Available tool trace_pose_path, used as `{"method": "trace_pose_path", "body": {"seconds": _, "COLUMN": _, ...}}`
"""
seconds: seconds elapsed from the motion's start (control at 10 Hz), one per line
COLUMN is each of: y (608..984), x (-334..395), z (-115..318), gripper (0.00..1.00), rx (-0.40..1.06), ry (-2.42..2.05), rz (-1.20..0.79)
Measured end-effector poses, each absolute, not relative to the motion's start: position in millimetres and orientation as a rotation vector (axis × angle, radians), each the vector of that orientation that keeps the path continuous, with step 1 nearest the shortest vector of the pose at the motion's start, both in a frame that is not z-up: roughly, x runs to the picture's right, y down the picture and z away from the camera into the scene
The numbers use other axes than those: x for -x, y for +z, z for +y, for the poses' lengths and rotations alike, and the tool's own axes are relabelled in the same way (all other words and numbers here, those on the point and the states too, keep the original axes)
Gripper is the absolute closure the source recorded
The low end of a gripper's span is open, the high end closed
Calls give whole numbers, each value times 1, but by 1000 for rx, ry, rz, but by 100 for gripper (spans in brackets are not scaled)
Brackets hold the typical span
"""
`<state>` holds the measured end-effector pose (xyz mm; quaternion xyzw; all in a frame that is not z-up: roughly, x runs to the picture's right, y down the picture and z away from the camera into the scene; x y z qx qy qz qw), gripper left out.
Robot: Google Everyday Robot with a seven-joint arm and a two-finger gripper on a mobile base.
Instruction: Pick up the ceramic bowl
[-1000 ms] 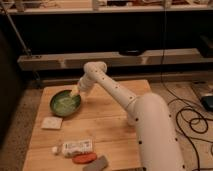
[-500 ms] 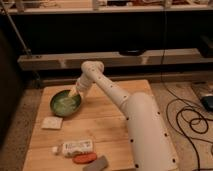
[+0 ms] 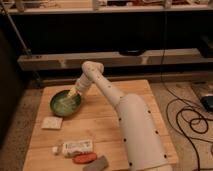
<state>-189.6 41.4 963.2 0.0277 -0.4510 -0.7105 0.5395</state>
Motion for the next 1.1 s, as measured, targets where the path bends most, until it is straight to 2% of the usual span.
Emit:
{"method": "trace_pose_path", "body": {"seconds": 0.2, "y": 955, "x": 182, "z": 43, "gripper": 44, "rx": -22, "ry": -1708, "rz": -1000}}
{"method": "trace_pose_path", "body": {"seconds": 0.3, "y": 956, "x": 185, "z": 43, "gripper": 59, "rx": -8, "ry": -1722, "rz": -982}}
{"method": "trace_pose_path", "body": {"seconds": 0.4, "y": 958, "x": 186, "z": 43, "gripper": 69, "rx": -25, "ry": -1715, "rz": -1002}}
{"method": "trace_pose_path", "body": {"seconds": 0.7, "y": 954, "x": 183, "z": 45, "gripper": 80, "rx": -25, "ry": -1708, "rz": -1002}}
{"method": "trace_pose_path", "body": {"seconds": 0.9, "y": 949, "x": 179, "z": 35, "gripper": 95, "rx": -14, "ry": -1706, "rz": -996}}
{"method": "trace_pose_path", "body": {"seconds": 1.0, "y": 943, "x": 175, "z": 26, "gripper": 100, "rx": -22, "ry": -1702, "rz": -1012}}
{"method": "trace_pose_path", "body": {"seconds": 1.1, "y": 937, "x": 170, "z": 17, "gripper": 100, "rx": -30, "ry": -1698, "rz": -1019}}
